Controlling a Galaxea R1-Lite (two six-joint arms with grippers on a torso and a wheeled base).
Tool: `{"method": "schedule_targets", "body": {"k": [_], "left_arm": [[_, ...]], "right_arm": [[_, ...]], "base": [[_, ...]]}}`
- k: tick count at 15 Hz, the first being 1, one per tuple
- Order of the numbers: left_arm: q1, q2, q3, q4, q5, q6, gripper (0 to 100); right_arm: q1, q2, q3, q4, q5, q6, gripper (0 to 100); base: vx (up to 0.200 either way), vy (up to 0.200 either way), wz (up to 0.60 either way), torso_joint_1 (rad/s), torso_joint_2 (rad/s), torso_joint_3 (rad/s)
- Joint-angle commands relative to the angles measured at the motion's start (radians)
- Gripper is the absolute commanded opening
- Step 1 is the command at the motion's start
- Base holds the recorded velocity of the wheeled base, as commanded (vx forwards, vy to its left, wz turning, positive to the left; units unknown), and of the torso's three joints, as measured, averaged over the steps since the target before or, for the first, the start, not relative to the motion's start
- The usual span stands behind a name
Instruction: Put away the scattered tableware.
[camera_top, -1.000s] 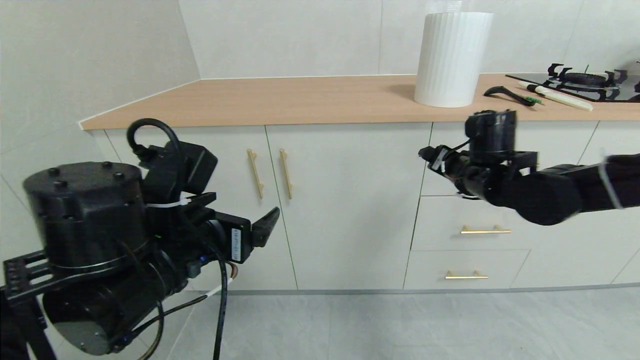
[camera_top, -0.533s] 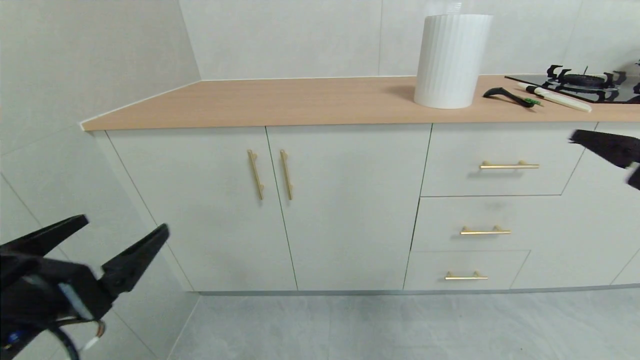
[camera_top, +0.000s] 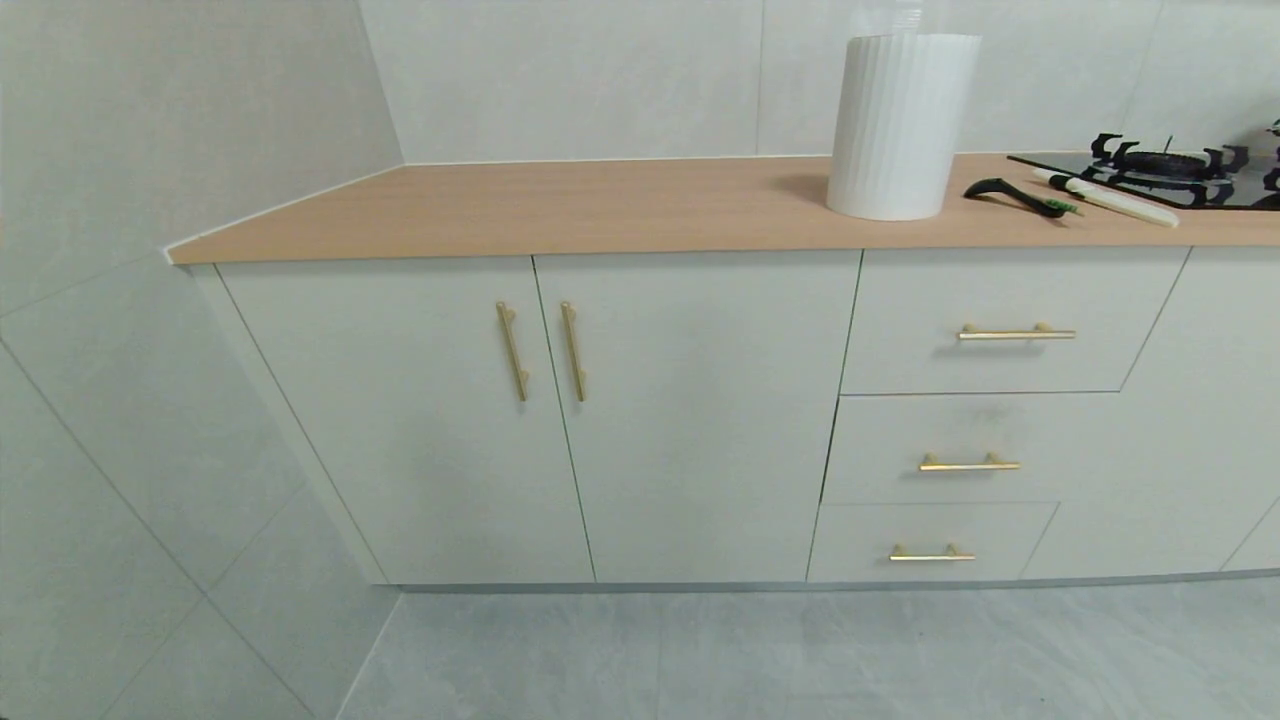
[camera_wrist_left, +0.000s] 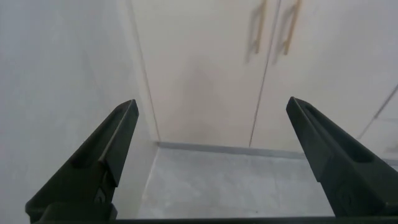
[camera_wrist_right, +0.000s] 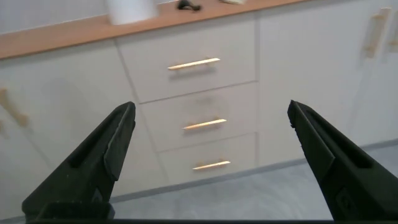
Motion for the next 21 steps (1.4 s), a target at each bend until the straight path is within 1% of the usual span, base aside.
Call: {"method": "schedule_targets", "body": {"k": [1,2,3,4,5,6,7,8,9,10,11,12,13,14,15,16,17,18,19,20,21], "left_arm": [[0.062,-0.124,0.03,0.03,-0.017,-0.057,100],[0.106,-0.128,0.038,0.03,-0.014,-0.089,100],[0.146,-0.16,0.047,0.035,-0.025,-0.092,100],[0.166,-0.209,0.079,0.038,-0.048,-0.086,100],[0.172,-0.22,0.096,0.038,-0.057,-0.081,100],[0.172,-0.22,0.16,0.03,-0.062,-0.066,100],[0.172,-0.22,0.203,0.012,-0.062,-0.055,100],[0.172,-0.22,0.223,-0.01,-0.063,-0.049,100],[0.172,-0.22,0.254,-0.059,-0.077,-0.024,100],[0.172,-0.22,0.262,-0.077,-0.142,-0.009,100],[0.172,-0.22,0.262,-0.074,-0.163,-0.008,100],[0.172,-0.22,0.26,-0.048,-0.223,0.008,100],[0.172,-0.22,0.26,-0.047,-0.244,0.029,100],[0.172,-0.22,0.26,-0.045,-0.261,0.057,100],[0.172,-0.22,0.26,-0.045,-0.266,0.061,100],[0.172,-0.22,0.26,-0.045,-0.267,0.061,100],[0.172,-0.22,0.26,-0.045,-0.267,0.061,100],[0.172,-0.22,0.26,-0.045,-0.267,0.061,100],[0.172,-0.22,0.26,-0.045,-0.267,0.061,100],[0.172,-0.22,0.262,-0.047,-0.266,0.057,100],[0.172,-0.22,0.26,-0.047,-0.266,0.057,100]], "right_arm": [[-0.095,-0.132,0.042,0.021,0.006,-0.007,100],[-0.165,-0.169,0.051,0.026,0.043,-0.007,100],[-0.179,-0.17,0.093,0.02,0.058,-0.001,100],[-0.179,-0.17,0.14,-0.002,0.027,0.001,100],[-0.179,-0.17,0.165,-0.016,0.026,0.001,100],[-0.175,-0.181,0.257,-0.065,0.037,-0.032,100],[-0.162,-0.215,0.329,-0.109,0.07,-0.113,100],[-0.158,-0.221,0.369,-0.14,0.092,-0.137,100],[-0.158,-0.221,0.43,-0.193,0.124,-0.145,100],[-0.158,-0.221,0.433,-0.138,0.178,-0.144,100],[-0.158,-0.221,0.433,-0.115,0.196,-0.142,100],[-0.158,-0.221,0.432,-0.115,0.274,-0.142,100],[-0.158,-0.221,0.432,-0.115,0.29,-0.142,100],[-0.158,-0.221,0.432,-0.115,0.328,-0.142,100],[-0.158,-0.22,0.432,-0.114,0.366,-0.147,100],[-0.158,-0.22,0.432,-0.111,0.446,-0.151,100],[-0.155,-0.22,0.432,-0.111,0.457,-0.151,100],[-0.155,-0.22,0.433,-0.112,0.446,-0.153,100],[-0.155,-0.221,0.433,-0.111,0.389,-0.159,100],[-0.156,-0.221,0.433,-0.071,0.311,-0.147,100],[-0.156,-0.221,0.433,-0.072,0.304,-0.122,100]], "base": [[0.0,0.0,0.0,0.0,0.0,0.0],[0.0,0.0,0.0,0.0,0.0,0.0],[0.0,0.0,0.0,0.0,0.0,0.0],[0.0,0.0,0.0,0.0,0.0,0.0],[0.0,0.0,0.0,0.0,0.0,0.0],[0.0,0.0,0.0,0.0,0.0,0.0],[0.0,0.0,0.0,0.0,0.0,0.0],[0.0,0.0,0.0,0.0,0.0,0.0],[0.0,0.0,0.0,0.0,0.0,0.0],[0.0,0.0,0.0,0.0,0.0,0.0],[0.0,0.0,0.0,0.0,0.0,0.0],[0.0,0.0,0.0,0.0,0.0,0.0],[0.0,0.0,0.0,0.0,0.0,0.0],[0.0,0.0,0.0,0.0,0.0,0.0],[0.0,0.0,0.0,0.0,0.0,0.0],[0.0,0.0,0.0,0.0,0.0,0.0],[0.0,0.0,0.0,0.0,0.0,0.0],[0.0,0.0,0.0,0.0,0.0,0.0],[0.0,0.0,0.0,0.0,0.0,0.0],[0.0,0.0,0.0,0.0,0.0,0.0],[0.0,0.0,0.0,0.0,0.0,0.0]]}}
